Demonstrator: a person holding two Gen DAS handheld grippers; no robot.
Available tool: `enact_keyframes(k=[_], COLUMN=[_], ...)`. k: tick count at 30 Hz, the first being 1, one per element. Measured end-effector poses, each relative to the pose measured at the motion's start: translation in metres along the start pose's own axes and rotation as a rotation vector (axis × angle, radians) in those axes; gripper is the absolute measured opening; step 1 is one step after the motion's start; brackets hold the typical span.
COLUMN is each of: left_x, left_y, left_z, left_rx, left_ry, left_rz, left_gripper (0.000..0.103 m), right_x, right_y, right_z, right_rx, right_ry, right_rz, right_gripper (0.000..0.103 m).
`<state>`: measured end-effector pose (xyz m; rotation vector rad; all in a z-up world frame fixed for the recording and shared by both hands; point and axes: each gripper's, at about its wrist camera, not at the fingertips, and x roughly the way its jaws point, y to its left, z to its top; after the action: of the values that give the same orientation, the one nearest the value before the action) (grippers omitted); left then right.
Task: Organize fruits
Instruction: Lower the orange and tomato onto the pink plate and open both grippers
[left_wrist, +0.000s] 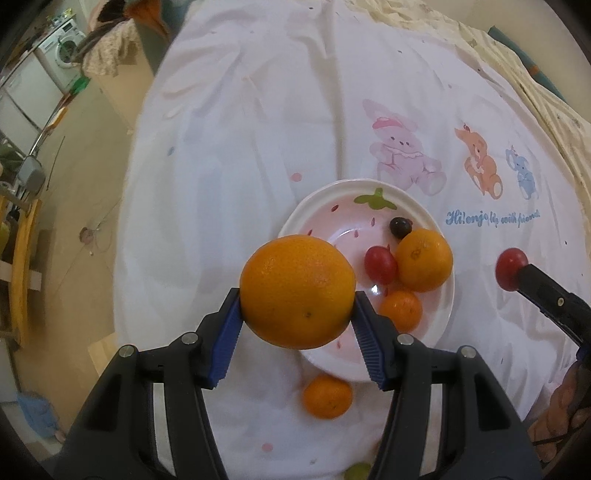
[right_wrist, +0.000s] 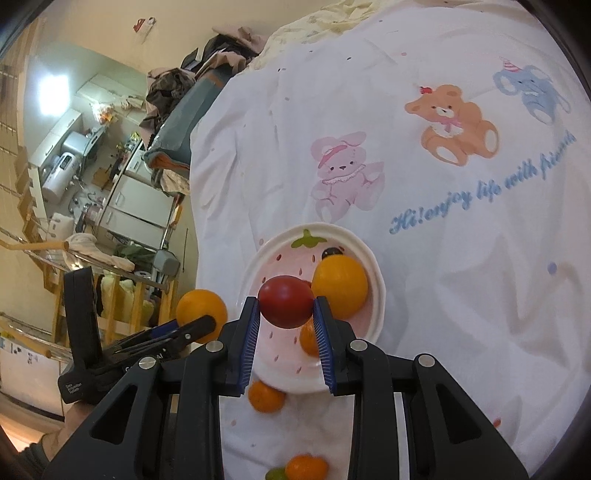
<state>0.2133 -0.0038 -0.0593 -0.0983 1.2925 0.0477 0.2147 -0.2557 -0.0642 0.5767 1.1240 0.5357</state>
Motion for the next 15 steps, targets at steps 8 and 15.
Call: enact_keyframes(k=[8, 15], left_x=[0.023, 0.041], left_y=[-0.012, -0.016], left_z=[0.019, 0.030], left_rx=[0.018, 0.018], left_ry=[0.018, 0.047], left_rz=[-0.010, -0.026], left_gripper=[0.054, 0.054], right_x=[0.029, 0.055], right_y=[0.000, 0.000], right_z=[0.024, 0.039], right_rx=[-0.021, -0.039], right_ry=[0.023, 0.046], right_rz=[-0.010, -0.021], right_gripper=[0.031, 0.031])
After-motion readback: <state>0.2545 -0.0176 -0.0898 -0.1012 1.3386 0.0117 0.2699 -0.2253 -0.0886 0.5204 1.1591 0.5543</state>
